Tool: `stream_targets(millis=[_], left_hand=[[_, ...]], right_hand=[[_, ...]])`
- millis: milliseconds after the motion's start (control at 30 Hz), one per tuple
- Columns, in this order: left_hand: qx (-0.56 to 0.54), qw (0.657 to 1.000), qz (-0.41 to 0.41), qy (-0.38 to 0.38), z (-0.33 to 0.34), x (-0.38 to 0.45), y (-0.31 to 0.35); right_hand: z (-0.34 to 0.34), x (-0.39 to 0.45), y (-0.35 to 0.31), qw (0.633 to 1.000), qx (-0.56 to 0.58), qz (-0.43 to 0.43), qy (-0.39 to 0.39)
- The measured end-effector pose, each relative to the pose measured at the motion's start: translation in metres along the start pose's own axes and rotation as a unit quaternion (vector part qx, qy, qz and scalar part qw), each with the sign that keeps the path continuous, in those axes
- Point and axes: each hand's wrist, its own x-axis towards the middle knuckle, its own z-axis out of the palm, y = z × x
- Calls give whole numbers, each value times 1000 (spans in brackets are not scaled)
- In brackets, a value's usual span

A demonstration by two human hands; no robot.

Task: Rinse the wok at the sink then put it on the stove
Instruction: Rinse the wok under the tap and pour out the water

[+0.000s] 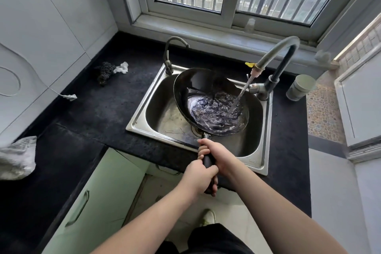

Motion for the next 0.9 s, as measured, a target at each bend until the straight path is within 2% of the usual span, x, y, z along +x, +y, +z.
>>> stream_targets(millis=[233,567,733,900], left_hand=[[-92,993,-58,-45,-25,-19,5],[-192,967,-139,-88,-52,-30,25],[-148,978,-127,-78,-58,-32,27],[0,994,-98,-56,-63,-33,32]], right_hand=[[13,-5,22,999,34,20,17],[36,-9,28,999,-16,31,33],[35,-5,36,995,87,39,-6],[42,-3,45,969,225,49,-90]])
